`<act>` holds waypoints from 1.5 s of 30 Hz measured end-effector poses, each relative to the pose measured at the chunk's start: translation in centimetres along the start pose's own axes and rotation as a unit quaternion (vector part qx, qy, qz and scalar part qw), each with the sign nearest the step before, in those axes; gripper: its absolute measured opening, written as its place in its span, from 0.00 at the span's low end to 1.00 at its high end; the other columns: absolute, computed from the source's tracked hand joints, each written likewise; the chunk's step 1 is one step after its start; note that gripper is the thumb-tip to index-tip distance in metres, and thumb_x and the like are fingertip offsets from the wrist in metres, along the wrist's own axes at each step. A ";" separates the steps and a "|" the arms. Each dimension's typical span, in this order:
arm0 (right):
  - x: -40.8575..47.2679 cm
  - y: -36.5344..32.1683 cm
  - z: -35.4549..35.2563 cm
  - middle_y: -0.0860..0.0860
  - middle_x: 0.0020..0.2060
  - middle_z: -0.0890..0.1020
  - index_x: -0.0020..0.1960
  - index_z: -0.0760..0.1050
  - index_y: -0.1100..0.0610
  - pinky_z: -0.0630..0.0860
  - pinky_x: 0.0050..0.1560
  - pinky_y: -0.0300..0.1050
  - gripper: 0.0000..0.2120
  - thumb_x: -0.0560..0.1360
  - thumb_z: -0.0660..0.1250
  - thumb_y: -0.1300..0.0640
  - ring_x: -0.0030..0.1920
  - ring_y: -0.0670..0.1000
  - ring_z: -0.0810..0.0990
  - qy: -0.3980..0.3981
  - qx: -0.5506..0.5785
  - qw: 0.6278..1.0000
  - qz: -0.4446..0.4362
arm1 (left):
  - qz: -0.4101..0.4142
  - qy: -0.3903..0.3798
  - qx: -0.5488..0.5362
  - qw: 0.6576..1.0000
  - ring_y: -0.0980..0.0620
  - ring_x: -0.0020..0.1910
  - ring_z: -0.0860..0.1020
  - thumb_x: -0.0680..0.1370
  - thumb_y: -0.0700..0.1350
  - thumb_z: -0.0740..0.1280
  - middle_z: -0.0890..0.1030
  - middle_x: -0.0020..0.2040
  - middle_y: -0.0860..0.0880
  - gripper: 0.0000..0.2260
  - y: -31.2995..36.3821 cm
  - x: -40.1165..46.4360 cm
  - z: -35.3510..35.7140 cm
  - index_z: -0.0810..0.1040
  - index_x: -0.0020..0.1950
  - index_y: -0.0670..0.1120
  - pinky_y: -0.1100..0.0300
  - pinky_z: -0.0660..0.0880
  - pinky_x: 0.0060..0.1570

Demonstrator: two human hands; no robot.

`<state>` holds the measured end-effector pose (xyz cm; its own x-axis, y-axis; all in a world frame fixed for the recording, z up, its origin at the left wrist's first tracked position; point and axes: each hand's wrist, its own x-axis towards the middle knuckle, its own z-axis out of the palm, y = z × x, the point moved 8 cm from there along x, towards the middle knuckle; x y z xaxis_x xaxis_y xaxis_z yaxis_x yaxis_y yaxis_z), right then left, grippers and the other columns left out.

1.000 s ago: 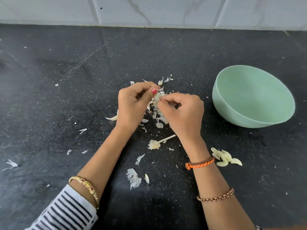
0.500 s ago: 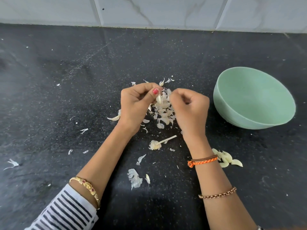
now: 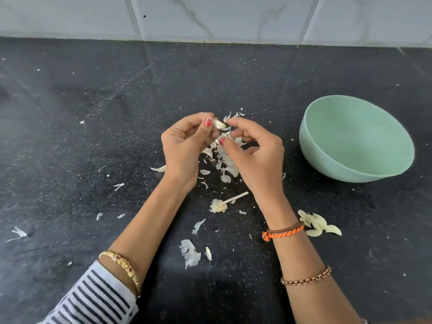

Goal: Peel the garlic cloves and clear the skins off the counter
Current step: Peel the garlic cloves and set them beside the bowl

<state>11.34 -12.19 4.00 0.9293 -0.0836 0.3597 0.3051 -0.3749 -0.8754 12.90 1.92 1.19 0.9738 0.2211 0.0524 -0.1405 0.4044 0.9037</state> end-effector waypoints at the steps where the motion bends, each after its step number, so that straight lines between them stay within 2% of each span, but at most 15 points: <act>1: 0.0 -0.1 -0.1 0.40 0.39 0.80 0.50 0.80 0.49 0.73 0.41 0.45 0.10 0.69 0.71 0.56 0.43 0.45 0.79 0.006 0.009 1.000 -0.003 | -0.004 -0.010 0.002 1.000 0.55 0.34 0.79 0.75 0.33 0.64 0.81 0.34 0.51 0.04 -0.1 -0.1 0.2 0.78 0.44 0.40 0.65 0.76 0.39; 5: -0.1 -0.1 -0.7 0.43 0.39 0.82 0.45 0.81 0.50 0.77 0.46 0.57 0.04 0.72 0.70 0.57 0.43 0.48 0.81 0.045 0.050 0.998 -0.003 | -0.006 -0.027 0.045 0.999 0.58 0.35 0.77 0.74 0.34 0.66 0.81 0.34 0.54 0.05 -0.1 -0.6 1.1 0.79 0.41 0.43 0.66 0.75 0.40; 7: -0.1 0.2 -1.0 0.43 0.38 0.83 0.43 0.80 0.49 0.76 0.49 0.60 0.03 0.72 0.70 0.57 0.42 0.47 0.81 0.058 0.061 0.996 0.016 | 0.045 -0.026 0.123 0.991 0.60 0.34 0.76 0.73 0.35 0.68 0.81 0.33 0.57 0.06 0.6 -0.6 1.0 0.80 0.40 0.45 0.67 0.73 0.38; 9: -0.1 0.3 -1.0 0.45 0.36 0.83 0.42 0.81 0.52 0.77 0.49 0.56 0.03 0.72 0.70 0.59 0.40 0.46 0.81 0.061 0.064 0.995 0.042 | 0.129 -0.018 0.226 0.966 0.58 0.36 0.77 0.72 0.37 0.71 0.81 0.33 0.59 0.08 1.7 -0.9 0.8 0.80 0.39 0.50 0.65 0.74 0.39; 12: -0.6 1.1 -0.3 0.45 0.30 0.81 0.39 0.81 0.56 0.75 0.39 0.36 0.05 0.72 0.69 0.62 0.34 0.40 0.78 0.048 0.160 0.974 0.156 | 0.273 0.009 0.341 0.900 0.55 0.39 0.77 0.71 0.39 0.70 0.78 0.35 0.62 0.08 3.8 -1.9 1.3 0.78 0.40 0.53 0.65 0.74 0.41; 15: -1.2 2.4 1.1 0.46 0.31 0.78 0.38 0.80 0.55 0.70 0.33 0.34 0.07 0.73 0.67 0.61 0.34 0.40 0.74 0.004 0.276 0.919 0.283 | 0.350 -0.005 0.374 0.859 0.57 0.39 0.74 0.72 0.40 0.68 0.79 0.37 0.57 0.04 4.5 -2.7 2.0 0.80 0.39 0.48 0.68 0.71 0.41; 17: -1.0 2.5 0.9 0.48 0.31 0.76 0.38 0.79 0.54 0.68 0.34 0.36 0.08 0.73 0.67 0.62 0.34 0.42 0.72 -0.004 0.309 0.906 0.291 | 0.262 -0.025 0.309 0.914 0.58 0.37 0.74 0.71 0.41 0.70 0.80 0.37 0.60 0.05 3.5 -1.9 1.6 0.80 0.37 0.50 0.66 0.71 0.40; 19: -0.5 2.3 0.3 0.46 0.29 0.77 0.38 0.80 0.54 0.69 0.34 0.36 0.07 0.73 0.68 0.62 0.32 0.40 0.72 -0.004 0.276 0.926 0.258 | 0.158 -0.029 0.202 0.966 0.58 0.34 0.75 0.71 0.40 0.70 0.81 0.33 0.59 0.05 2.3 -1.3 1.4 0.80 0.38 0.50 0.65 0.72 0.37; 21: -0.5 1.7 0.4 0.43 0.29 0.79 0.41 0.80 0.54 0.70 0.34 0.34 0.03 0.73 0.69 0.61 0.31 0.39 0.74 -0.027 0.263 0.937 0.231 | 0.128 0.000 0.139 0.982 0.59 0.34 0.76 0.71 0.39 0.69 0.81 0.32 0.57 0.04 2.0 -1.1 0.9 0.81 0.38 0.48 0.66 0.73 0.37; 26: -0.5 0.9 0.4 0.44 0.32 0.82 0.46 0.79 0.59 0.71 0.33 0.28 0.04 0.73 0.67 0.65 0.33 0.37 0.78 -0.021 0.304 0.932 0.195 | 0.113 -0.028 0.151 0.982 0.57 0.37 0.79 0.73 0.40 0.68 0.83 0.35 0.55 0.04 1.4 -1.1 1.3 0.81 0.40 0.46 0.63 0.75 0.41; 30: 0.0 0.9 -1.0 0.46 0.37 0.83 0.45 0.79 0.57 0.73 0.37 0.29 0.05 0.75 0.66 0.65 0.38 0.38 0.80 0.019 0.212 0.965 0.151 | 0.115 -0.014 0.169 0.979 0.63 0.35 0.77 0.78 0.44 0.61 0.82 0.33 0.57 0.12 1.8 -0.9 0.9 0.81 0.39 0.46 0.71 0.70 0.39; 33: 0.2 0.4 -1.0 0.48 0.38 0.83 0.44 0.79 0.55 0.76 0.41 0.33 0.08 0.74 0.66 0.66 0.40 0.42 0.81 0.014 0.140 0.985 0.096 | 0.125 -0.008 0.184 0.975 0.62 0.41 0.78 0.74 0.44 0.67 0.83 0.39 0.59 0.04 2.2 -0.4 0.3 0.82 0.46 0.48 0.68 0.72 0.44; 35: 0.2 0.2 -0.5 0.48 0.37 0.82 0.48 0.80 0.57 0.77 0.43 0.35 0.06 0.74 0.68 0.65 0.39 0.41 0.80 -0.015 0.120 0.989 0.080 | 0.115 -0.021 0.183 0.976 0.62 0.39 0.76 0.73 0.42 0.70 0.82 0.39 0.59 0.03 2.1 -0.3 0.3 0.82 0.45 0.49 0.67 0.72 0.43; 38: 0.1 0.4 0.0 0.48 0.38 0.83 0.48 0.81 0.59 0.78 0.44 0.37 0.06 0.71 0.71 0.64 0.39 0.42 0.81 -0.047 0.145 0.984 0.091 | 0.092 -0.063 0.158 0.981 0.64 0.33 0.74 0.74 0.39 0.69 0.81 0.34 0.59 0.06 1.6 -0.4 1.1 0.81 0.40 0.48 0.70 0.70 0.37; 45: -0.2 0.6 0.5 0.46 0.35 0.83 0.46 0.80 0.59 0.74 0.38 0.30 0.06 0.70 0.70 0.67 0.37 0.40 0.81 -0.089 0.218 0.961 0.144 | 0.067 -0.134 0.179 0.972 0.57 0.36 0.72 0.73 0.47 0.68 0.78 0.35 0.56 0.05 0.6 -0.1 1.6 0.79 0.38 0.54 0.64 0.69 0.41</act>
<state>11.45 -11.94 3.27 0.9974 0.0476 0.0544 0.0512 0.0657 -0.9965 12.98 0.69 2.44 0.9693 -0.0087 0.2456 -0.2450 0.0434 0.9686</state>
